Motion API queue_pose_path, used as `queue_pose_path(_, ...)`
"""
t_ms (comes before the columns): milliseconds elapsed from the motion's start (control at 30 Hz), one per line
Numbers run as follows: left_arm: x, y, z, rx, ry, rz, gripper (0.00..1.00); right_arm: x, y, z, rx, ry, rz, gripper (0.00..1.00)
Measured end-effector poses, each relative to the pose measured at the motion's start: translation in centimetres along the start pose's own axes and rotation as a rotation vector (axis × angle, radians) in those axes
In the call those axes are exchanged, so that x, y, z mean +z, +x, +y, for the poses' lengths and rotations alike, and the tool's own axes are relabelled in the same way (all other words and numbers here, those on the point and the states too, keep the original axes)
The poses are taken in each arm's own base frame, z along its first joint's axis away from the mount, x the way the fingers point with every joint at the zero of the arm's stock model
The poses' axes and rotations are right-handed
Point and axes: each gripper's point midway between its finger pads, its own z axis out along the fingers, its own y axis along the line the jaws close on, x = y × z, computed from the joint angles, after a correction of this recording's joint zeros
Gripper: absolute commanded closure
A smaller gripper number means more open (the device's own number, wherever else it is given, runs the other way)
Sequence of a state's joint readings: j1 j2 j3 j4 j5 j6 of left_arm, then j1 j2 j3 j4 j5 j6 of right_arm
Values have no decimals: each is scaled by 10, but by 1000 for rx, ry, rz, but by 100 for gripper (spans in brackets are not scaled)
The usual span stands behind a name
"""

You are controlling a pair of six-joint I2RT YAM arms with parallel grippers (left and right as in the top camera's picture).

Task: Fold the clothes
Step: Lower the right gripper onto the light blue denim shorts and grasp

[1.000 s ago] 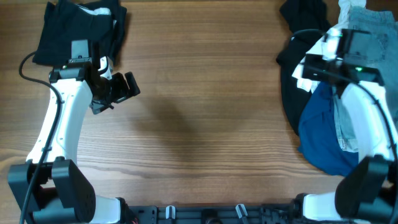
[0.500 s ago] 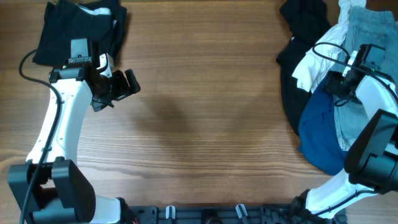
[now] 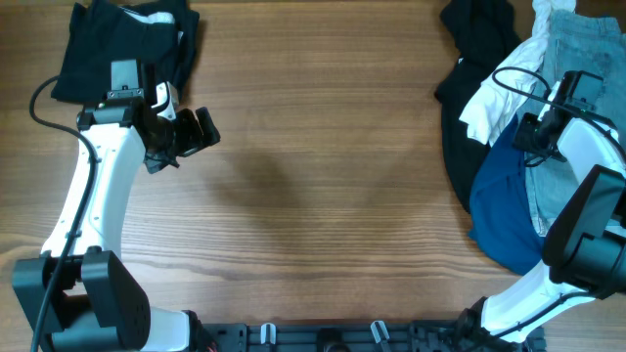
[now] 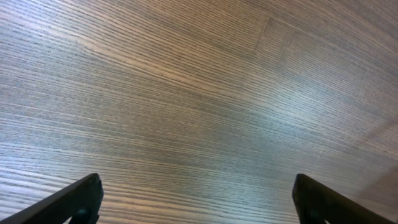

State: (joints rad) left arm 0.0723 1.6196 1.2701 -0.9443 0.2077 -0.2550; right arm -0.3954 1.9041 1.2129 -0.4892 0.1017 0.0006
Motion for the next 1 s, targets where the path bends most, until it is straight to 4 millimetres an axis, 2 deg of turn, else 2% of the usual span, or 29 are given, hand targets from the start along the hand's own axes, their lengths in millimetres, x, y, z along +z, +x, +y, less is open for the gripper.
queue_pose_path(133,0,-2,-1,6,2,-6,24,-2,-1,3,12,-20,-4,96)
queue_pose_path(233,0,-3,-1,10,5,-14,29,-18,-8,5,32,-58,-37,96)
queue_pose_path(367,0,-5,-2,11,7,-19,29,-69,-30,18,55,-166,-150,96)
queue_pose_path(467,0,-5,-2,12,7,-20,29,-118,-40,33,58,-262,-214,96)
queue_pose_path(567,0,-6,-2,13,8,-24,29,-164,-46,57,21,-345,-259,96)
queue_pose_path(633,0,-6,-2,13,9,-26,29,-186,-44,78,-26,-389,-263,96)
queue_pose_path(700,0,-7,-2,13,9,-27,29,-204,-37,107,-93,-437,-253,96)
queue_pose_path(800,0,-7,-2,13,9,-27,27,-216,-28,139,-174,-450,-247,96)
queue_pose_path(833,0,-7,-2,13,9,-27,26,-217,-24,146,-192,-435,-245,93)
queue_pose_path(867,0,-7,-2,13,9,-27,25,-216,-22,147,-195,-414,-243,85)
queue_pose_path(900,0,-7,-2,13,9,-27,23,-215,-20,146,-195,-388,-236,64)
queue_pose_path(933,0,-7,-2,13,9,-27,22,-211,-19,140,-180,-348,-228,53)
queue_pose_path(1000,0,-7,-2,13,9,-27,21,-204,-19,127,-156,-290,-210,41)
